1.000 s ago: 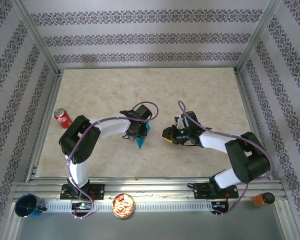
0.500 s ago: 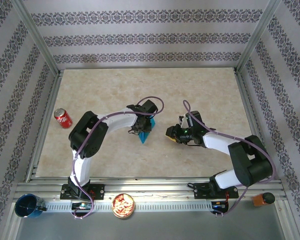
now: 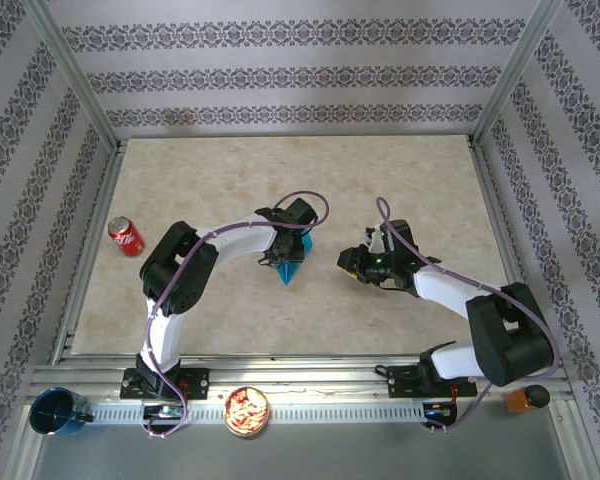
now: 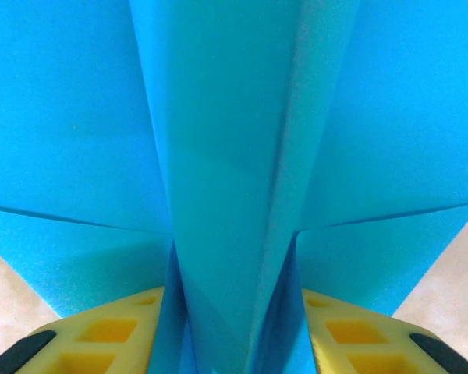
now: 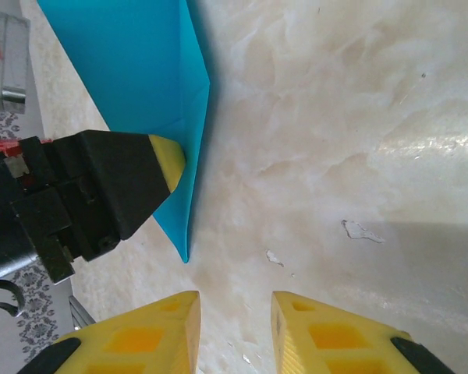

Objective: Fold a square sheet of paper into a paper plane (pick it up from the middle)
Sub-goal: Move the paper plane to the center of the table.

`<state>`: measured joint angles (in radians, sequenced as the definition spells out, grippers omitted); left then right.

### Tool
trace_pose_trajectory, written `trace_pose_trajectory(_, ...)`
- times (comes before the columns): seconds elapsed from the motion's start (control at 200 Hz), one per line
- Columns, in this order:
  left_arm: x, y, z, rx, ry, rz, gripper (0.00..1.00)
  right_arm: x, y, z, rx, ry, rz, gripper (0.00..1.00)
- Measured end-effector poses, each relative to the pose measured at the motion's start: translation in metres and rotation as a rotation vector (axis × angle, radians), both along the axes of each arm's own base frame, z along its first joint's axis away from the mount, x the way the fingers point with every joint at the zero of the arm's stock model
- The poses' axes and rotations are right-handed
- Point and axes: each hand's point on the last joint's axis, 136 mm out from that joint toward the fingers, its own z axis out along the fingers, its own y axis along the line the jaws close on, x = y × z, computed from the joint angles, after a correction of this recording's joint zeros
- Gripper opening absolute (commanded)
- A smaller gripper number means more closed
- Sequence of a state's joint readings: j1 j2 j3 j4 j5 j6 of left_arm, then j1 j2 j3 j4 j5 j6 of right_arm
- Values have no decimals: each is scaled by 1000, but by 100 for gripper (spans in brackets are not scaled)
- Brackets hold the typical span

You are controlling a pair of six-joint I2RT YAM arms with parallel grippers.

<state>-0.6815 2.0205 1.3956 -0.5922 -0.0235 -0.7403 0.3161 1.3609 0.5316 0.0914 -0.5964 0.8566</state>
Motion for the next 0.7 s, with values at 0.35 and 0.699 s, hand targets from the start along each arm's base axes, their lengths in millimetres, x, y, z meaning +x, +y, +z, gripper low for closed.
trace_pose_trajectory(0.35,5,-4,46,-79,-79,33,45,-1,-22,19,5,-63,-52,35)
trace_pose_trajectory(0.699,-14,36,122,-117,-296,52,62,16,-79,75,-277,-317,-164,54)
